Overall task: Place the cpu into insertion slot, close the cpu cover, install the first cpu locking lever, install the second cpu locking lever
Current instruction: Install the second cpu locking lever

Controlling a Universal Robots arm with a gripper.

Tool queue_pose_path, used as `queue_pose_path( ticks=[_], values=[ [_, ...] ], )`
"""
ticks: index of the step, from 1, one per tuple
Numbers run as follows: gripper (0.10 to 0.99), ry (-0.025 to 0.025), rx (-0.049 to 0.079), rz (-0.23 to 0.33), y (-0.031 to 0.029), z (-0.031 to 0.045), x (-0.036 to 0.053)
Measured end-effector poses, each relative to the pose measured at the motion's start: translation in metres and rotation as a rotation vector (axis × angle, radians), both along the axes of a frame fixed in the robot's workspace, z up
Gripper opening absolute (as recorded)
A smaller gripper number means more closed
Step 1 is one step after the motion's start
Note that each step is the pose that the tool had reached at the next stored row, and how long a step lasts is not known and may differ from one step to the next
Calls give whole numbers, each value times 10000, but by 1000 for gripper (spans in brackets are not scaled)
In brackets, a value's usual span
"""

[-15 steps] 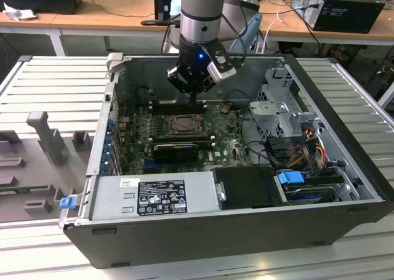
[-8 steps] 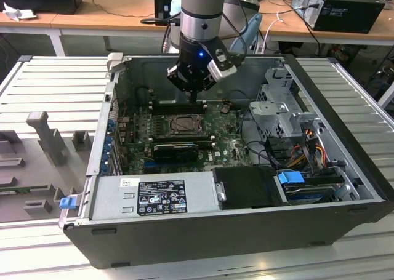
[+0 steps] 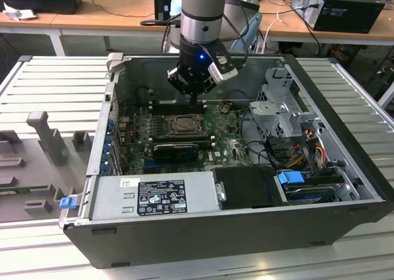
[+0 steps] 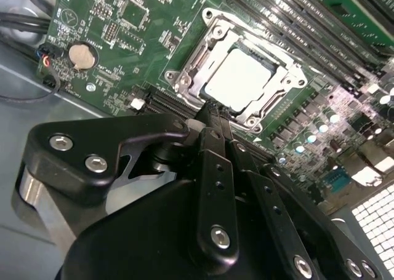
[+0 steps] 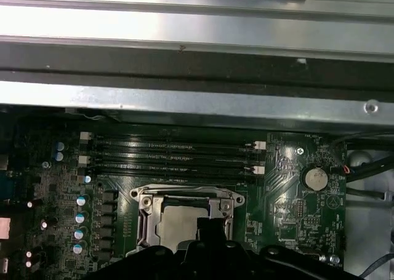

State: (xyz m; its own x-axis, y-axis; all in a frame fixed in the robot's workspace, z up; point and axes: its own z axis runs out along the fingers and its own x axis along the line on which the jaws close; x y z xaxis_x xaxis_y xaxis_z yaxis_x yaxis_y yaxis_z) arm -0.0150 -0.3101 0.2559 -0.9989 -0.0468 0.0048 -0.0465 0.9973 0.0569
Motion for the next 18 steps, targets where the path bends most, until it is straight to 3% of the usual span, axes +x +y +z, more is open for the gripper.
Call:
queue_pose_path(
  ticks=[5, 7, 13, 14, 15, 16, 17, 18],
  values=[
    [106, 0, 0, 1, -22, 49, 0],
    [106, 2, -1, 0, -73, 50, 0],
    [106, 5, 2, -2, -298, 25, -1],
    [106, 6, 7, 0, -345, 13, 0],
    [106, 8, 27, 1, -441, -19, 0],
    [106, 6, 92, 1, -478, -35, 0],
    [106, 11, 321, 1, -499, -43, 0],
    [106, 11, 426, 0, -504, -43, 0]
  ],
)
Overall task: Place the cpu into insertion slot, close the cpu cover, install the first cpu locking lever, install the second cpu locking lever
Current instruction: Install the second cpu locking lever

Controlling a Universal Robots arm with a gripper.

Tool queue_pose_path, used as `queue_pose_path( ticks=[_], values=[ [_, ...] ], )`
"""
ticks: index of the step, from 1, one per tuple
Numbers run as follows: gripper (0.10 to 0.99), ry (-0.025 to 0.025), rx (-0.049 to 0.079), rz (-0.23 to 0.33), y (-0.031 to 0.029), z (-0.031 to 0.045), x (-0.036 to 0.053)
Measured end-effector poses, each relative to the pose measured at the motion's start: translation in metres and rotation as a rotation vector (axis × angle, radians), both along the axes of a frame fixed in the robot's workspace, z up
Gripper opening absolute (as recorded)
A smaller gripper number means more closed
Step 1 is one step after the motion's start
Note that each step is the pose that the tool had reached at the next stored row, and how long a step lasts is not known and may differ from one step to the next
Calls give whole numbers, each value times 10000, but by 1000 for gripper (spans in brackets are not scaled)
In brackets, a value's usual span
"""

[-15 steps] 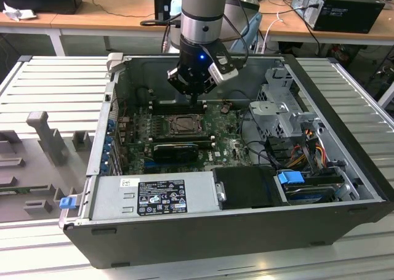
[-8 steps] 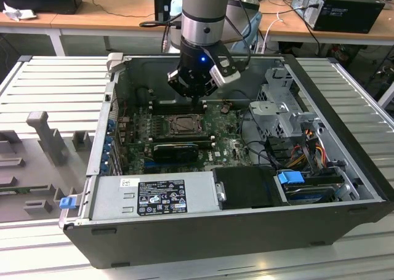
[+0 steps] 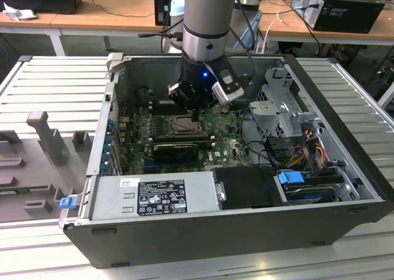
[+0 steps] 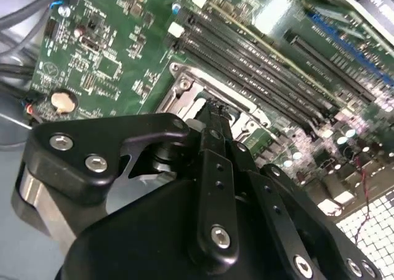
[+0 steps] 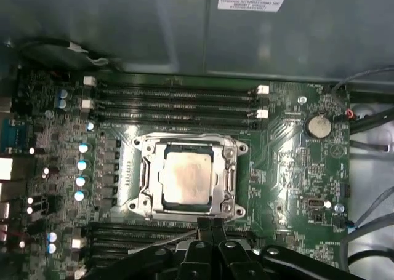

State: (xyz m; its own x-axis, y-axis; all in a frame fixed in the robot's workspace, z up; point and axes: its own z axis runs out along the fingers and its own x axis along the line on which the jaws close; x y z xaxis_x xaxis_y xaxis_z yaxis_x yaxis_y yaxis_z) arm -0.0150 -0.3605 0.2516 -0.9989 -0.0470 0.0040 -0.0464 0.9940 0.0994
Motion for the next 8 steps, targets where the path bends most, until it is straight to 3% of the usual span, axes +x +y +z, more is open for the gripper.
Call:
queue_pose_path(
  ticks=[1, 2, 3, 5, 8],
  values=[
    [106, 0, 99, 1, -5, -1, 0],
    [106, 2, 325, 1, -17, -4, 0],
    [106, 3, 630, 1, -32, -7, 0],
    [106, 3, 701, 1, -56, -12, 0],
    [106, 3, 765, -1, -158, -30, -21]
  ],
)
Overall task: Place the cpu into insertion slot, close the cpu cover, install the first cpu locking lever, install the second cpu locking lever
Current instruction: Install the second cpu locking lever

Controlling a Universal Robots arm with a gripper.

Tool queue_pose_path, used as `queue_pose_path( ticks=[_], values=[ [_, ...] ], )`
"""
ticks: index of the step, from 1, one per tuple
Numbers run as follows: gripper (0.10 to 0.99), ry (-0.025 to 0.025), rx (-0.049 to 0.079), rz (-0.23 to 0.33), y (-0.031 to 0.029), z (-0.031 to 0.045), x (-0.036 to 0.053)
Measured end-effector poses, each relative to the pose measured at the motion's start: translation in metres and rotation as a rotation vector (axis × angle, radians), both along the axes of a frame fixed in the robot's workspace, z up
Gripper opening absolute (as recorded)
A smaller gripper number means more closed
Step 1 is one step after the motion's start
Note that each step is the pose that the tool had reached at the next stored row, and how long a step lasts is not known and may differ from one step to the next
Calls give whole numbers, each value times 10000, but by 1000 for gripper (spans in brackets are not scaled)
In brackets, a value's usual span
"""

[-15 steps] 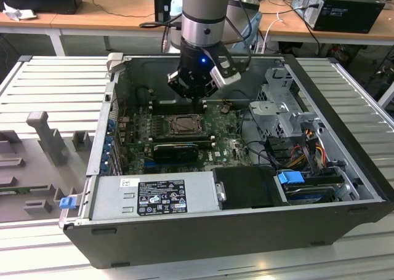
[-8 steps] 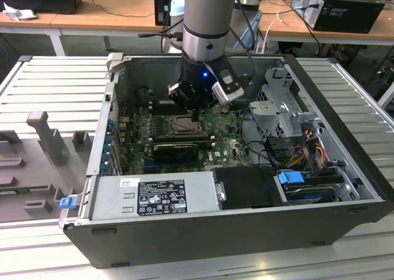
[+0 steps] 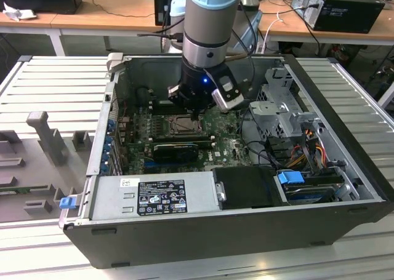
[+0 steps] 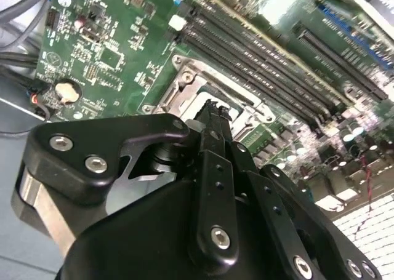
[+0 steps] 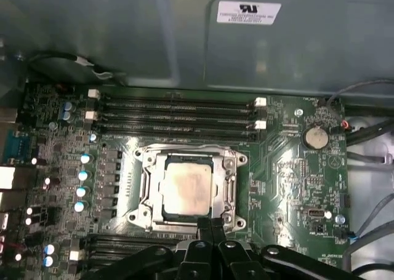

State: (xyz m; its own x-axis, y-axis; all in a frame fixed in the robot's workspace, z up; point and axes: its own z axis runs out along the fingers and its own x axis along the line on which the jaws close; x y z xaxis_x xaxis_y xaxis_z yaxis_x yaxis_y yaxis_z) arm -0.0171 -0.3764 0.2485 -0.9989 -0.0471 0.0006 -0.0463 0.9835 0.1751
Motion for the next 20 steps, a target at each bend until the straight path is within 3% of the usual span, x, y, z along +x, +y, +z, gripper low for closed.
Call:
queue_pose_path(
  ticks=[6, 9, 11, 17, 20],
  values=[
    [106, 0, 34, 7, -93, -68, -83],
    [106, 0, 60, 12, -122, -128, -205],
    [106, -1, 73, 15, -132, -162, -282],
    [106, 1, 100, 32, -134, -298, -363],
    [106, 1, 231, 53, -144, -323, -434]
  ],
)
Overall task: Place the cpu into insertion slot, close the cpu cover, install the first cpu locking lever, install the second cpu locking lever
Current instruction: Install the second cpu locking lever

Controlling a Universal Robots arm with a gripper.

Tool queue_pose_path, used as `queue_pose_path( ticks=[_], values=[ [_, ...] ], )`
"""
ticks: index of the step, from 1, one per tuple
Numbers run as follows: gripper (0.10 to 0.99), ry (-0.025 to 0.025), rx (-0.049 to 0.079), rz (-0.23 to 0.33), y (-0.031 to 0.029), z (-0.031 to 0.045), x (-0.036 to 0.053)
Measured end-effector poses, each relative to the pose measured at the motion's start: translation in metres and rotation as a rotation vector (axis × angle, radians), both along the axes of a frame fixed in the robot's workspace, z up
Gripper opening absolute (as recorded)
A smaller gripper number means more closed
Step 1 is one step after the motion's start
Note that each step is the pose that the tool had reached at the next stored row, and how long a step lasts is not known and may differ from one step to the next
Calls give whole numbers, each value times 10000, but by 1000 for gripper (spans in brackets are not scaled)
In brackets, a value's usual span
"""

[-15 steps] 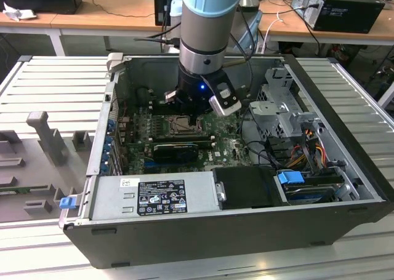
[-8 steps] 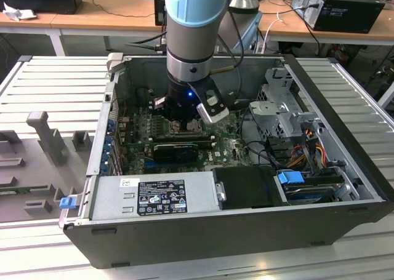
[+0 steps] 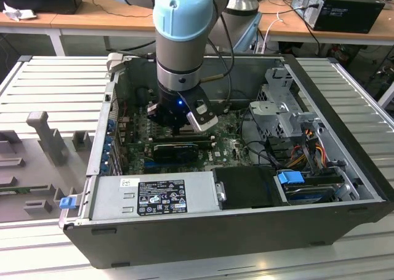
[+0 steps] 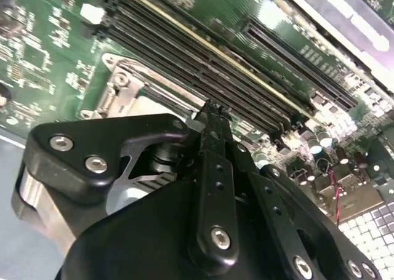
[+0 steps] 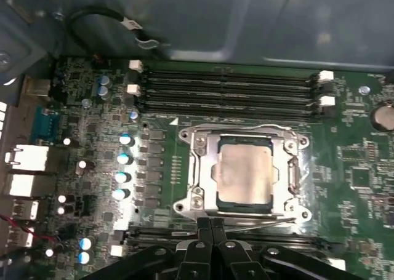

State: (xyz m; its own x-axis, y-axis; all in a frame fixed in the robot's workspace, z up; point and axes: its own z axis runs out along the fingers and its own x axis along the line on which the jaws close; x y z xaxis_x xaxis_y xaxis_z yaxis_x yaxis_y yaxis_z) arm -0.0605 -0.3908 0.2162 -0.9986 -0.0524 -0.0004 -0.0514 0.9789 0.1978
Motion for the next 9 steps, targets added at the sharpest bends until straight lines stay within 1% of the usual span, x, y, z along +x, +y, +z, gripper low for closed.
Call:
queue_pose_path(
  ticks=[2, 5, 9],
  values=[
    [106, 0, 121, 16, -12, -13, -37],
    [106, -1, 311, 43, -55, -56, -96],
    [106, -1, 486, 55, -79, -89, -118]
  ],
)
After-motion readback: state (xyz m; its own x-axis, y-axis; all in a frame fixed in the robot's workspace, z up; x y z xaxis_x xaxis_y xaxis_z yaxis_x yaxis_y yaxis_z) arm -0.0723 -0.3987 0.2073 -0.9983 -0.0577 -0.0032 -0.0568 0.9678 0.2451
